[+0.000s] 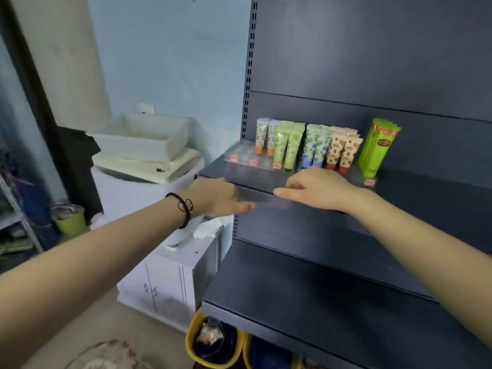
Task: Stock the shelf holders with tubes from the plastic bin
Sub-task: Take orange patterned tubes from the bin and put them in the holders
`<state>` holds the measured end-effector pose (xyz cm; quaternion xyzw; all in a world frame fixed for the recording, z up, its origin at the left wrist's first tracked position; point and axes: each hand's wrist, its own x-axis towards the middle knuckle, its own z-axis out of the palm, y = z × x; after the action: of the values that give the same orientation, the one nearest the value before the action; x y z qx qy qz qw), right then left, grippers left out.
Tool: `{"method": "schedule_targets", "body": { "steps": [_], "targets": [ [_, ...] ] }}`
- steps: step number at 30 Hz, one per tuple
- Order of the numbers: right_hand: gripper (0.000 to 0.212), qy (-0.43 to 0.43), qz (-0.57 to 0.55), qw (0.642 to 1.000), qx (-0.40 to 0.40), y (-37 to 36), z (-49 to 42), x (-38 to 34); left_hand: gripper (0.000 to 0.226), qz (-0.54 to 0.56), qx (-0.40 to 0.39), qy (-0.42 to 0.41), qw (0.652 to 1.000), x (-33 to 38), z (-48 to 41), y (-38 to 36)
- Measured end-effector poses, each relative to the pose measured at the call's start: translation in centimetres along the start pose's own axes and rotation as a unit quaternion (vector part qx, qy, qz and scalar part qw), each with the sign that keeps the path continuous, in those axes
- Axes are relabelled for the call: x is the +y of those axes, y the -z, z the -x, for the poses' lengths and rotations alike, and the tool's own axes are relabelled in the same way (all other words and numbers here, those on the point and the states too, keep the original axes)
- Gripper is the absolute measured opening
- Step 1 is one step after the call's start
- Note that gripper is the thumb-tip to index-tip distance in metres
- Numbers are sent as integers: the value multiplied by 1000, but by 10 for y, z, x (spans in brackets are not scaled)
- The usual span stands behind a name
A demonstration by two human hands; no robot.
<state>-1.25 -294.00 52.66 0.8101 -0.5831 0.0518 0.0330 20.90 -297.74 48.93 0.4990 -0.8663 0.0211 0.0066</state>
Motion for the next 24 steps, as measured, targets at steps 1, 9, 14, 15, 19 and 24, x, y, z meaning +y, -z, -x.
{"method": "schedule_targets", "body": {
  "steps": [1, 9, 14, 15, 19, 24],
  "targets": [
    [56, 5, 14, 999, -29, -12, 12, -3, 68, -3, -22, 15, 1000, 7, 11, -14],
    [78, 27, 55, 975, -215, -148, 87, -11, 75, 14, -188, 24, 982, 59, 77, -150],
    [67, 6, 12, 958, -287, -260, 122, -3, 73, 24, -234, 33, 971, 91, 100, -263],
    [67, 2, 6, 954, -300, -283, 129, -3, 74, 33, -257, 41, 965, 98, 104, -286],
    [66, -4, -23, 943, -333, -377, 148, 0, 79, 93, -319, 76, 940, 118, 111, -373],
    [61, -7, -58, 947, -316, -482, 161, -1, 68, 170, -332, 121, 920, 134, 110, -468]
  ]
}}
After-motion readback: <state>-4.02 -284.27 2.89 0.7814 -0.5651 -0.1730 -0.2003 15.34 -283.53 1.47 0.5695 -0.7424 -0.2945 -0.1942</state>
